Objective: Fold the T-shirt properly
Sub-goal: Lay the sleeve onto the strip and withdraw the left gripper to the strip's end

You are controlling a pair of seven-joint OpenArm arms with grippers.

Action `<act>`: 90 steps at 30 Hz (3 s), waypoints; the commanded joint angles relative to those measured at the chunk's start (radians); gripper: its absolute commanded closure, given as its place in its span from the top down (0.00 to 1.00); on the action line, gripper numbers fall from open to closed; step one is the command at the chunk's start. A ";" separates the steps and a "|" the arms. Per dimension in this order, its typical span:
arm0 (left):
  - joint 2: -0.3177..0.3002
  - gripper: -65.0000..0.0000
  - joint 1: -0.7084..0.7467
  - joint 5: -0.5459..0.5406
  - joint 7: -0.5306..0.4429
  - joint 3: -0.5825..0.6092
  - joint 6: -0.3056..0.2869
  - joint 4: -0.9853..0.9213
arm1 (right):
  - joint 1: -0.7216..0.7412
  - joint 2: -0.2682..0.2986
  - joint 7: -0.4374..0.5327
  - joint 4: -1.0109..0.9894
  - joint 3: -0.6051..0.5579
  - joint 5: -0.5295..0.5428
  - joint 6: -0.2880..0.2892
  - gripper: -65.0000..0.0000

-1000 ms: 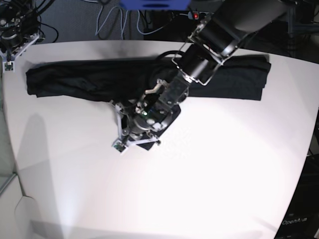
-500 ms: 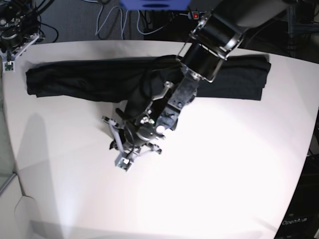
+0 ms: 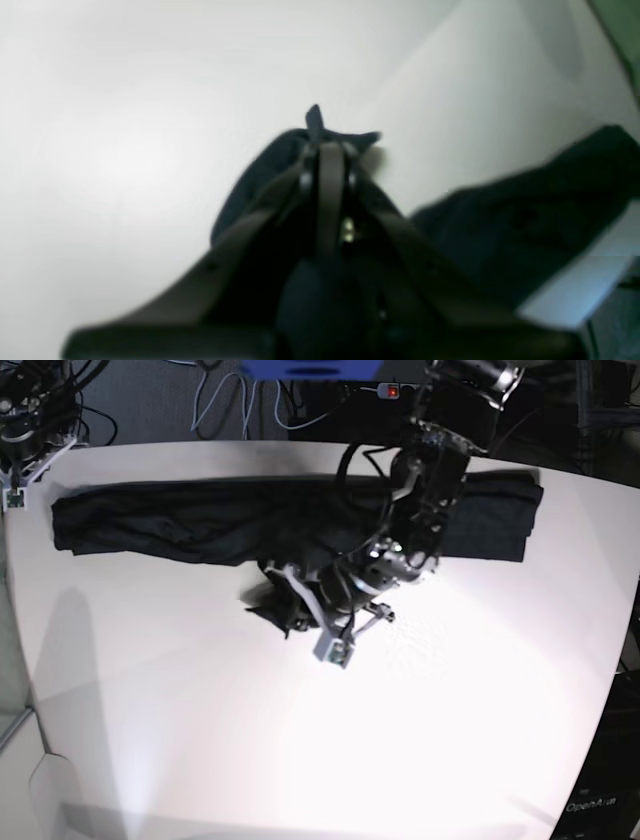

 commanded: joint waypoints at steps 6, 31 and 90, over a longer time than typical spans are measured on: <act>-0.106 0.00 0.108 -0.116 -0.028 -0.079 -0.002 0.222 | 0.013 0.013 0.034 0.016 0.004 0.002 -0.004 0.07; -0.394 0.00 0.563 -0.669 -0.037 -0.613 -0.012 0.396 | 0.076 0.027 0.037 -0.086 0.001 0.004 -0.004 0.07; -0.356 0.00 0.722 -0.471 -0.028 -0.817 -0.198 0.334 | 0.099 0.042 0.037 -0.084 0.001 0.004 -0.004 0.07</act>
